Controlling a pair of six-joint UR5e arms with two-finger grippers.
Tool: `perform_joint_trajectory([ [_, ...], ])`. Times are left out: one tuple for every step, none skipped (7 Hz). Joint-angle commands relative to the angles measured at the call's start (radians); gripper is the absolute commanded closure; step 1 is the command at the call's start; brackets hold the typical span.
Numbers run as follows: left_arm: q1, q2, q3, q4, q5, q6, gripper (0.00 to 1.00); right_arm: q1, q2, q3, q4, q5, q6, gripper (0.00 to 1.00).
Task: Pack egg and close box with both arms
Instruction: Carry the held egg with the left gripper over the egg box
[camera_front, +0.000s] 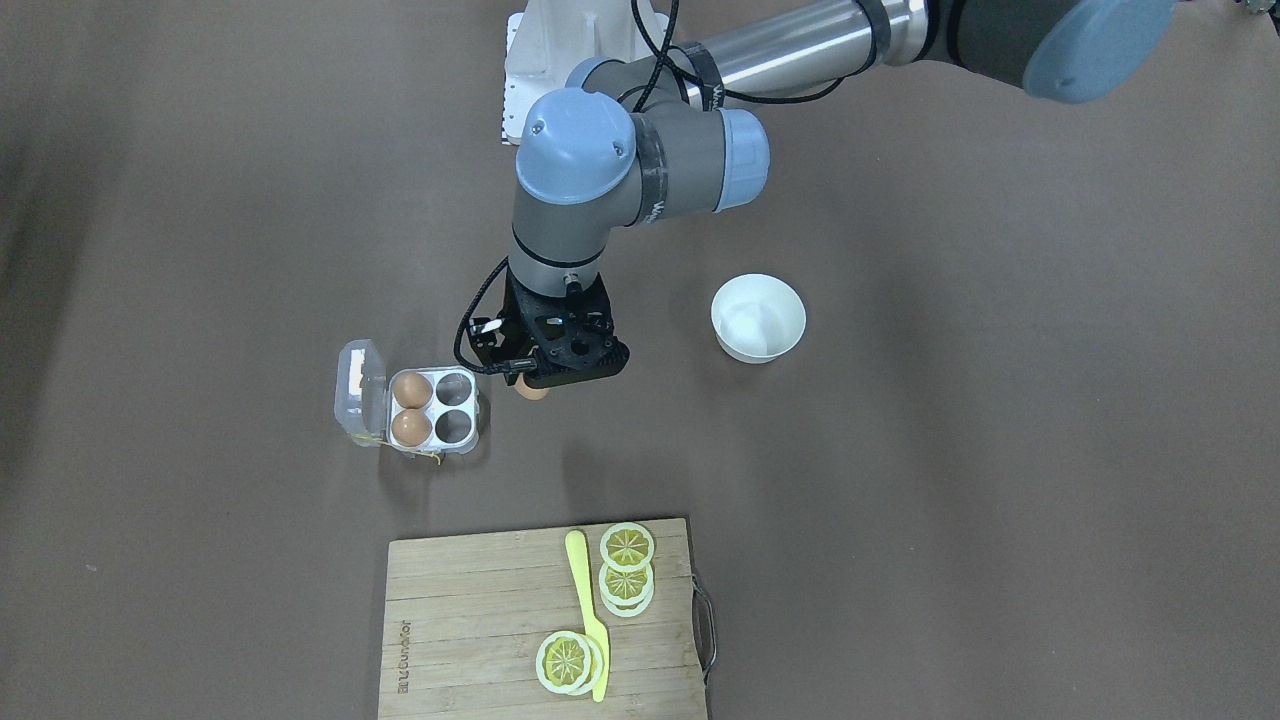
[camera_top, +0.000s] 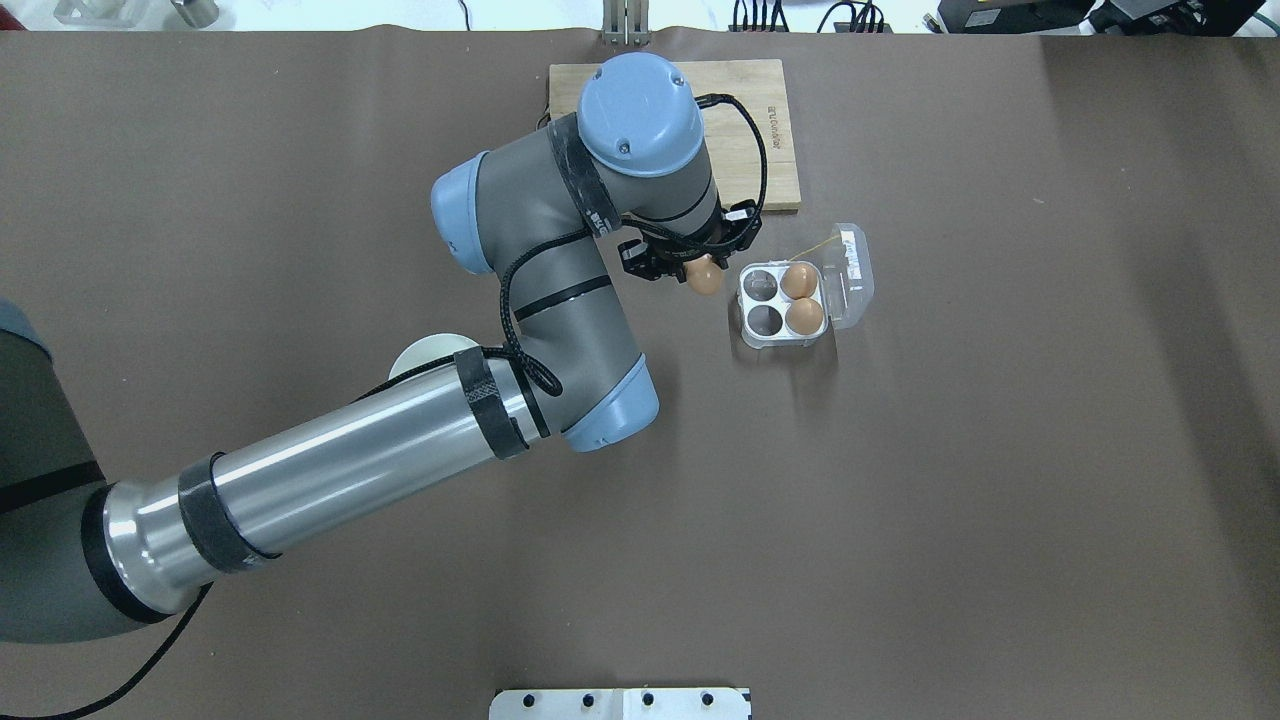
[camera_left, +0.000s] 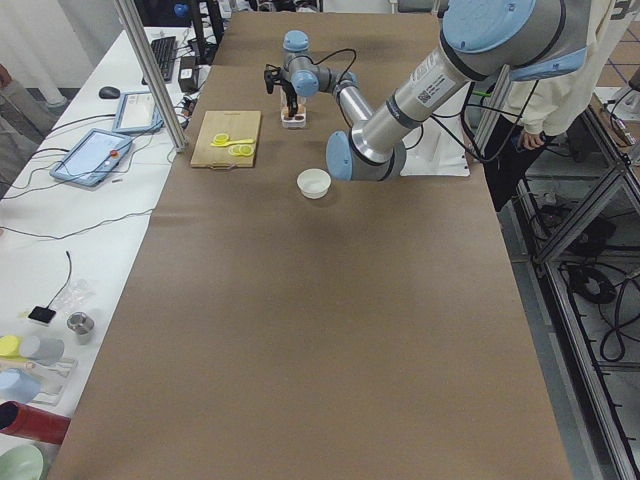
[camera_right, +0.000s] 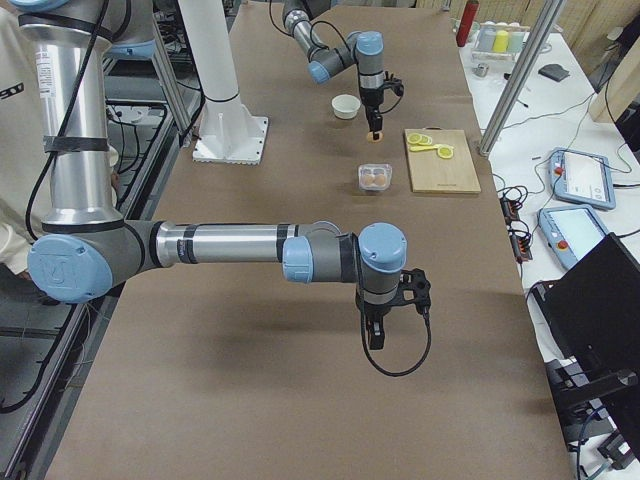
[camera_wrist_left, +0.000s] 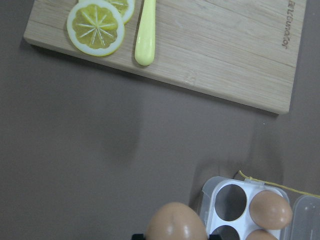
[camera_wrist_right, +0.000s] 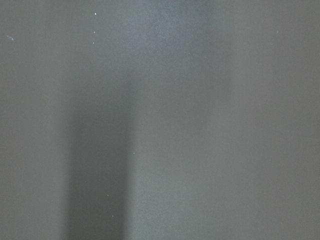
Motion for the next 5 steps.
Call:
perform_joint_trajectory([
  [0.057, 0.000, 0.008, -0.079, 0.120, 0.000, 0.67, 0.000, 0.001, 0.000, 0.000, 0.001, -0.001, 0.01],
  [0.072, -0.005, 0.014, -0.091, 0.163, 0.000, 0.67, 0.000, -0.001, 0.000, 0.000, 0.002, -0.006, 0.00],
  [0.094, -0.005, 0.026, -0.128, 0.209, 0.000, 0.67, 0.000, -0.002, 0.000, 0.000, 0.002, -0.009, 0.01],
  [0.112, -0.006, 0.042, -0.154, 0.255, 0.000, 0.67, 0.000, -0.002, -0.007, -0.002, 0.001, -0.010, 0.01],
  [0.123, -0.009, 0.052, -0.156, 0.272, 0.002, 0.67, -0.003, -0.001, -0.006, -0.002, 0.001, -0.012, 0.00],
])
